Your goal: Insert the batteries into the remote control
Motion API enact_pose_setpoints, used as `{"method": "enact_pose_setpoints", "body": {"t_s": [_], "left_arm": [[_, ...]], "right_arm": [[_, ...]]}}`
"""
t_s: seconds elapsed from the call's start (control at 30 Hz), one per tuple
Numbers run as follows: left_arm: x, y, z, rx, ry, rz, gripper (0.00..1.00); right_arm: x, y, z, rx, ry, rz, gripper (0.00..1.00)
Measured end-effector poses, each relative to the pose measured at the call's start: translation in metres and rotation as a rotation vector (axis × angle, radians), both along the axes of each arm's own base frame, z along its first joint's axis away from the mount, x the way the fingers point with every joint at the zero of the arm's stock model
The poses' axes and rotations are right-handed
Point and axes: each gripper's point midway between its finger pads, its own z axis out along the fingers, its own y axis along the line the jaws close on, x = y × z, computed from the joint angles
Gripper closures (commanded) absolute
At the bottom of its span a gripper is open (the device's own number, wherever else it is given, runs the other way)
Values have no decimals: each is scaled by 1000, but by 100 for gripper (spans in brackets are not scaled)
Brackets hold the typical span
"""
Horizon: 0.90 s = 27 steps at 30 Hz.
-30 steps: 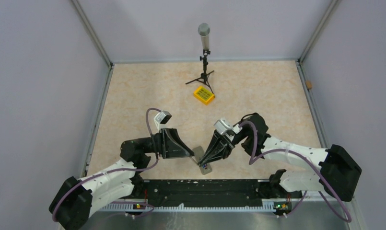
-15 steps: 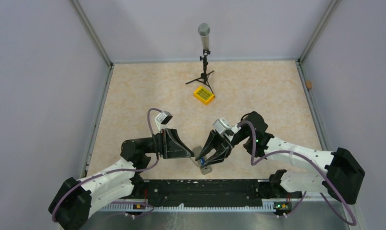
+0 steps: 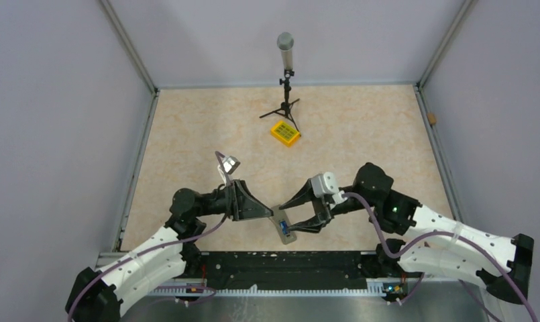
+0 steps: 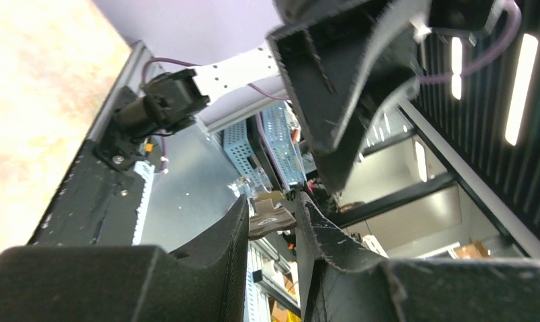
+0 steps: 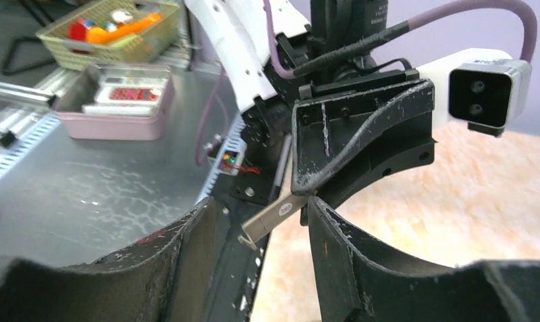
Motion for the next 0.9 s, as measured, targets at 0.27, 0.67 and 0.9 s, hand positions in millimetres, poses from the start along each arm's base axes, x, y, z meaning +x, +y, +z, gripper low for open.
{"method": "enact_pose_setpoints", "body": {"t_s": [0.27,0.67,0.9], "left_arm": [[41,-3,-44,155,150,171,100],[76,9,-79,263,295,355,100],[83,14,-79,253,310,393,100]], "right_arm": [[11,14,-43,-162,-128,-209,48],[46,24,-101,-341,-555,-568,47],[61,24,-122,-369,-734,-697,46]]}}
